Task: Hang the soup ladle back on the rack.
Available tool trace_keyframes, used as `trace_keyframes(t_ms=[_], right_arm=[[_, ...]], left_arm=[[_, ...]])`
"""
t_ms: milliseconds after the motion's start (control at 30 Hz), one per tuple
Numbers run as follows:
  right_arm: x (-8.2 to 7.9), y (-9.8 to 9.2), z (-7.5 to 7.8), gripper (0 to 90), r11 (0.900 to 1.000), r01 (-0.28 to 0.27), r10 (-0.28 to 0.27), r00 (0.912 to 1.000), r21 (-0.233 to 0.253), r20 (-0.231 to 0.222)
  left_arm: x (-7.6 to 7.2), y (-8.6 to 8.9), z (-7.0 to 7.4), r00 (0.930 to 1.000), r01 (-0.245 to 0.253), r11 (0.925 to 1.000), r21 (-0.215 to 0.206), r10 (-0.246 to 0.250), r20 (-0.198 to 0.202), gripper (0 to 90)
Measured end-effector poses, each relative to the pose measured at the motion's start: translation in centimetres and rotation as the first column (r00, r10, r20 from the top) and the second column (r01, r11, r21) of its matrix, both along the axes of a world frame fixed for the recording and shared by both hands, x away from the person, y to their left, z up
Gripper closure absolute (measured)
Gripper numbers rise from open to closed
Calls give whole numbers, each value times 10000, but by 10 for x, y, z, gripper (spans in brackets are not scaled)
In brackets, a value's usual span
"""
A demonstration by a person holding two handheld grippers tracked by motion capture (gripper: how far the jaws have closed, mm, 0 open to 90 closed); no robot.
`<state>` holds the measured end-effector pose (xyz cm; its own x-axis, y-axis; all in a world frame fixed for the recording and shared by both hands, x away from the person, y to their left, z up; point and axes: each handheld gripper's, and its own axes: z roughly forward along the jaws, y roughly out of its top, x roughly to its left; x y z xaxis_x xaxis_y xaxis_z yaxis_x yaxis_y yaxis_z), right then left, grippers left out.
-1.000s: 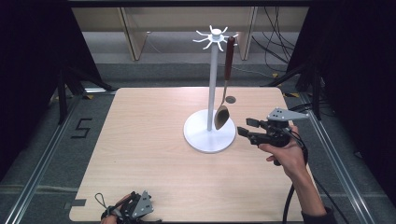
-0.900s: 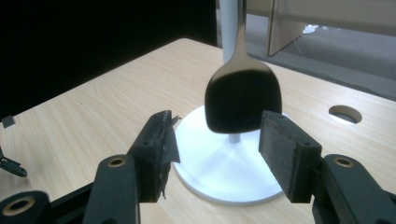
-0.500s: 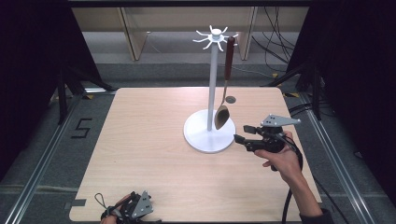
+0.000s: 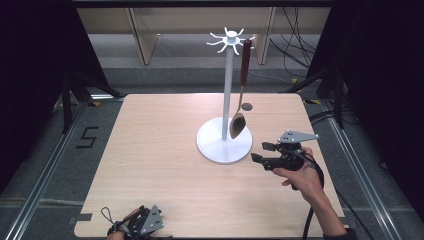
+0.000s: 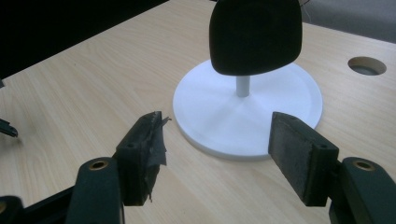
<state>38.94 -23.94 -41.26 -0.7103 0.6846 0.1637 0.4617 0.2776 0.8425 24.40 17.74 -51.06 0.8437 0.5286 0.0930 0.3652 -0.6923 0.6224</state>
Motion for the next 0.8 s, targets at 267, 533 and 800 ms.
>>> trace_keyframes(t_ms=[267,533,800], right_arm=[[-3,-2,-7,351,10000,2,-3,9998,-76,-195],[-7,-3,-14,342,9993,-116,118,9999,-349,49],[-13,-4,-21,326,9995,-169,158,9991,-274,-384]], left_arm=[[0,0,0,10000,-18,10000,2,18,7,166],[0,1,0,10000,33,10000,0,-33,-16,166],[0,0,0,10000,-15,10000,-21,15,-23,166]])
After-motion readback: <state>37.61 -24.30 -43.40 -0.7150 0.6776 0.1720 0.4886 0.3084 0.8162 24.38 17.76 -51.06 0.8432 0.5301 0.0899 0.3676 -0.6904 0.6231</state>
